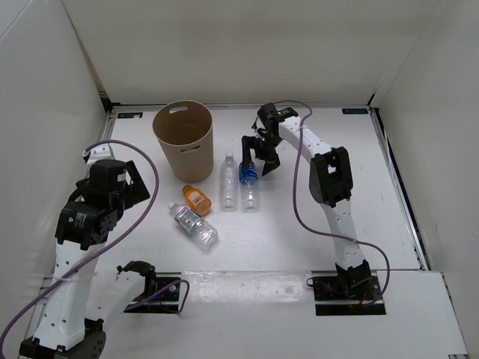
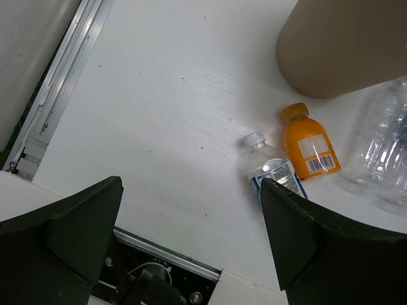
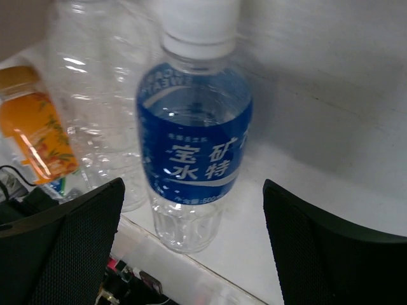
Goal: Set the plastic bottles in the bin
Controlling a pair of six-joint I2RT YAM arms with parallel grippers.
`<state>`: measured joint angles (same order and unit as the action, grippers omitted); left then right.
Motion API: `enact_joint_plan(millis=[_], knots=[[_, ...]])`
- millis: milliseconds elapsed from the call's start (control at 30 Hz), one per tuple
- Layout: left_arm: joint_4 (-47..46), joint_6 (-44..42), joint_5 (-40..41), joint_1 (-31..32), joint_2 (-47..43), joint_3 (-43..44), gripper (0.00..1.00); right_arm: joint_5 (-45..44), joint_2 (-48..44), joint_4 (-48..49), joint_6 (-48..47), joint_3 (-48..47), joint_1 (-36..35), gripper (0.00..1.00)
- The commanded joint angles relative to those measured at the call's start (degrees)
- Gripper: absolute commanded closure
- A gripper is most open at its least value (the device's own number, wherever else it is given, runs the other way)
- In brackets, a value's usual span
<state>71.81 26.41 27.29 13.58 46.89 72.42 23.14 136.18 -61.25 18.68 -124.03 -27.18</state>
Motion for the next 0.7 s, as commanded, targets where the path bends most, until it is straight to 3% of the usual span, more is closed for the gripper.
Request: enact_joint_plan(millis=[0, 300, 533, 600, 667], knots=[[0.7, 0.2, -0.4, 0.4, -0.7, -0.6, 0.0, -2.8, 0.1, -4.3, 0.2, -0.9, -0.6, 0.1], [1.3, 0.0, -0.2, 0.8, -1.0, -0.4, 0.0, -3.9, 3.6, -6.6, 1.1, 0.5, 0.3, 0.1], [1.8, 0.3, -0.3, 0.8, -0.7, -0.2, 0.0, -7.1, 6.3, -10.8, 0.2, -3.9, -0.9, 0.1], [2.0, 0.4, -0.4, 0.7, -0.6, 0.0, 0.0, -7.3, 6.9, -11.4, 0.1, -4.8, -1.1, 0.15], [1.8, 0.4, -0.3, 0.8, -0.5, -0.2, 0.0, -7.4, 6.9, -12.0, 0.1, -4.8, -0.9, 0.29]])
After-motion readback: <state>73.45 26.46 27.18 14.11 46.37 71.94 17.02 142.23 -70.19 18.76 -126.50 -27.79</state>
